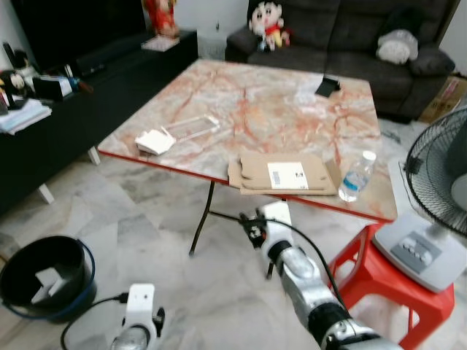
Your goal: Picking trash to rubbish bin
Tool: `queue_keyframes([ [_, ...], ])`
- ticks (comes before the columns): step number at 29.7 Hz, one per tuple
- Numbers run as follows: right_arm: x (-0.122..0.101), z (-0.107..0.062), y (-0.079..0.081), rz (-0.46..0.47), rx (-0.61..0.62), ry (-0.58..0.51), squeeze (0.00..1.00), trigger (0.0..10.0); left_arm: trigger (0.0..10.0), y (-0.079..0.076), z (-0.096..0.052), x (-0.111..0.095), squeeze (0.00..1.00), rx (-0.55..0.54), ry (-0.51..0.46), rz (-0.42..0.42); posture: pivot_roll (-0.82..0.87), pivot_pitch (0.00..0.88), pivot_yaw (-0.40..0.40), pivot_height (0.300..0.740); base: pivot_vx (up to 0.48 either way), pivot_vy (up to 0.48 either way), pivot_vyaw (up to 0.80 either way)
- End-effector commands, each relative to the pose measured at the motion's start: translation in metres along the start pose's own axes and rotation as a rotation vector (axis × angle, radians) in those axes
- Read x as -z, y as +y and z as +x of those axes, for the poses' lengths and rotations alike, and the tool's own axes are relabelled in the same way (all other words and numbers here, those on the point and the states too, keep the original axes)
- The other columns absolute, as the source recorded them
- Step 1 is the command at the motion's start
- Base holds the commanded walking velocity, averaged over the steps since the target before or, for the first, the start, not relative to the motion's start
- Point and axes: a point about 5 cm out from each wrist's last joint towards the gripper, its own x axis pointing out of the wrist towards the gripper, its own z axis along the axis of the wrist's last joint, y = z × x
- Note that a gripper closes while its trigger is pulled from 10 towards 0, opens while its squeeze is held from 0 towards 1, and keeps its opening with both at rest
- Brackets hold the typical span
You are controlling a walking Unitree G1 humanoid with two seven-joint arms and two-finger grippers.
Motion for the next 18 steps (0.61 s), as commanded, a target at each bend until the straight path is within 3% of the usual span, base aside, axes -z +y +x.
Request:
queue_keyframes([
  [1, 0.012, -0.004, -0.004, 0.051, 0.025, 0.062, 0.00, 10.0, 10.0, -0.002, 0.002, -0.005, 0.00, 0.001, -0.013, 0.022, 0.02, 0.000, -0.052, 0.740, 0.000, 0.000, 0.00],
  [2, 0.027, -0.011, -0.012, 0.080, 0.072, 0.136, 0.00, 10.0, 10.0, -0.004, 0.002, -0.007, 0.00, 0.009, -0.017, 0.032, 0.02, 0.000, -0.052, 0.740, 0.000, 0.000, 0.00],
  [8, 0.071, -0.043, -0.043, 0.161, 0.244, 0.332, 0.00, 10.0, 10.0, -0.004, 0.003, -0.011, 0.00, 0.005, -0.029, 0.025, 0.02, 0.000, -0.053, 0.740, 0.000, 0.000, 0.00],
  [10, 0.081, -0.051, -0.048, 0.181, 0.280, 0.373, 0.00, 10.0, 10.0, -0.003, 0.003, -0.010, 0.00, 0.003, -0.027, 0.024, 0.02, 0.000, -0.053, 0.740, 0.000, 0.000, 0.00],
  [12, 0.101, -0.071, -0.059, 0.185, 0.355, 0.463, 0.00, 10.0, 10.0, 0.000, 0.002, -0.006, 0.00, -0.006, -0.012, 0.023, 0.01, 0.000, -0.052, 0.740, 0.000, 0.000, 0.00],
  [18, 0.135, -0.112, -0.075, 0.225, 0.476, 0.593, 0.00, 10.0, 10.0, 0.004, -0.001, 0.002, 0.00, -0.017, 0.004, 0.020, 0.02, 0.000, -0.055, 0.740, 0.000, 0.000, 0.00],
])
